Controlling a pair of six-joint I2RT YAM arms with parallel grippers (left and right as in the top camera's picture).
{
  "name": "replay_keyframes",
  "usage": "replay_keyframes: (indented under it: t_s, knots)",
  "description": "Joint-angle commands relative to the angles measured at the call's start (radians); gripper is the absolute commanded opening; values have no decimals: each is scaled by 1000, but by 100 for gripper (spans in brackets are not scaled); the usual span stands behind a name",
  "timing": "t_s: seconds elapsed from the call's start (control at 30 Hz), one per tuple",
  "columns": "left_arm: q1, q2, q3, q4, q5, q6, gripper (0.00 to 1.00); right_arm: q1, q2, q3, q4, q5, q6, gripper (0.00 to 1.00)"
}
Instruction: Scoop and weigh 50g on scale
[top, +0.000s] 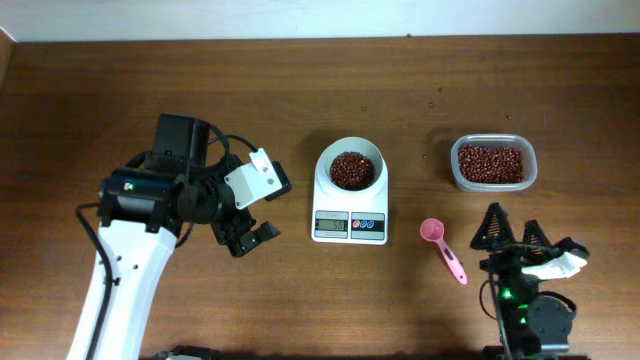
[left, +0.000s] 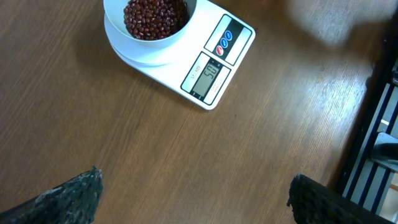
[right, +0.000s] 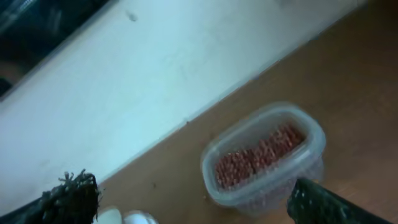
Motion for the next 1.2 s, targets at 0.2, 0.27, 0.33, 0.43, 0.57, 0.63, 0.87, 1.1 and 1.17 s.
replay_keyframes:
  t_s: [0.2, 0.27, 0.33, 0.43, 0.57, 0.63, 0.87, 1.1, 1.17]
  knots:
    - [0, 1, 7, -1, 3, 8, 99, -81, -8, -34, -26, -108, -348, 99]
    - [0, 1, 7, -1, 3, 9, 99, -81, -8, -34, -27, -105, -411, 99]
    - [0, 1, 7, -1, 3, 8, 99, -81, -8, -34, -27, -103, -423, 99]
    - [0, 1, 7, -1, 3, 9, 99, -81, -8, -34, -28, -104, -423, 99]
    - [0, 1, 7, -1, 3, 8, 99, -81, -8, -34, -27, -104, -422, 99]
    - [0, 1, 7, -1, 3, 9, 99, -81, -8, -34, -27, -104, -422, 99]
    - [0, 1, 7, -1, 3, 8, 99, -81, -8, -34, -27, -104, -422, 99]
    - [0, 1, 7, -1, 3, 9, 99, -81, -8, -34, -27, -104, -422, 99]
    - [0, 1, 7, -1, 3, 9, 99, -81, -8, -34, -27, -104, -422, 99]
